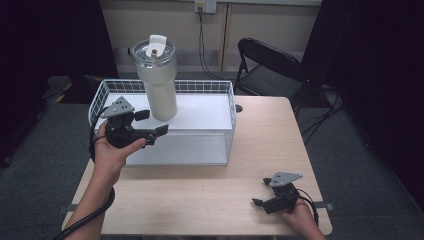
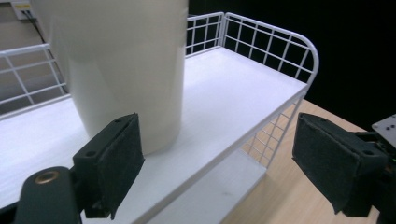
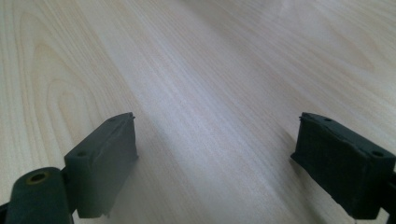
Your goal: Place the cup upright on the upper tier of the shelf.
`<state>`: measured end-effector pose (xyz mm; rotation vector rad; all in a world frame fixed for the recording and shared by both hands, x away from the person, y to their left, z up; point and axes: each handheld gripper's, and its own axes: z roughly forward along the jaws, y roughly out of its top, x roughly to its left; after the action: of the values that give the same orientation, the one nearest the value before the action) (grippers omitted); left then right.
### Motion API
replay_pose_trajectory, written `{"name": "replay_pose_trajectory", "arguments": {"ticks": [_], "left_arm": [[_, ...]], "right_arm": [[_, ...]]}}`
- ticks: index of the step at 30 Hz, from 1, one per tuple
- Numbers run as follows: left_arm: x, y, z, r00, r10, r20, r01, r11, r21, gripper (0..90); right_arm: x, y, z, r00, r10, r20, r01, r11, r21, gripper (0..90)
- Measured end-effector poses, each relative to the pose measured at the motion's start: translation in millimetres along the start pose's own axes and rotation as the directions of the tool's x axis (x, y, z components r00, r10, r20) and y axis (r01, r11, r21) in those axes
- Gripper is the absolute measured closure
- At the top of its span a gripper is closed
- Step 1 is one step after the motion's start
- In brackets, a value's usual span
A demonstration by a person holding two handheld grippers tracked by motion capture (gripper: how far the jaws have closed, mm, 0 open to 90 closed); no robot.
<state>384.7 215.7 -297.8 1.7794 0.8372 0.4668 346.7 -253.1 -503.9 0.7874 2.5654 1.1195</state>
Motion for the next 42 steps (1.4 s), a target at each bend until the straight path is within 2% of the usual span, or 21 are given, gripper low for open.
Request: {"name": "replay_pose_trajectory", "arguments": {"ticks": [5, 10, 18, 28, 31, 39, 42], "left_arm": [[-3.3, -9.6, -0.4, 0.9998, -0.001, 0.018, 0.001, 0.9999, 0.011, 15.7], [-5.3, -24.1, 0.2, 0.9992, -0.018, 0.034, 0.018, 0.9997, 0.017, 15.7], [-9.0, -39.6, -1.0, 0.9987, -0.031, 0.042, 0.03, 0.9992, 0.025, 15.8], [-17.8, -58.5, -4.9, 0.9986, -0.026, 0.046, 0.024, 0.999, 0.039, 15.8], [-19.6, -64.7, -4.5, 0.9986, -0.019, 0.05, 0.017, 0.999, 0.041, 15.8], [-25.1, -86.7, 0.1, 0.9974, -0.038, 0.062, 0.034, 0.9977, 0.059, 15.9], [-26.8, -92.0, 2.1, 0.9977, -0.033, 0.06, 0.029, 0.9974, 0.066, 15.9]], "right_arm": [[-0.1, 0.0, 0.0, 1.0, -0.001, -0.001, 0.001, 1.0, 0.001, 12.1], [-0.1, 0.0, 0.0, 1.0, -0.001, 0.0, 0.001, 1.0, 0.001, 12.0], [0.5, -0.3, -0.3, 1.0, 0.003, 0.003, -0.003, 1.0, 0.001, 12.1], [0.6, -0.3, -0.4, 1.0, 0.004, 0.004, -0.004, 1.0, 0.001, 12.1], [0.6, -0.3, -0.3, 1.0, 0.004, 0.004, -0.004, 1.0, 0.001, 12.0], [0.6, -0.3, -0.4, 1.0, 0.004, 0.004, -0.004, 1.0, 0.001, 12.1], [0.8, -0.4, -0.4, 1.0, 0.004, 0.005, -0.004, 1.0, 0.001, 12.1]]}}
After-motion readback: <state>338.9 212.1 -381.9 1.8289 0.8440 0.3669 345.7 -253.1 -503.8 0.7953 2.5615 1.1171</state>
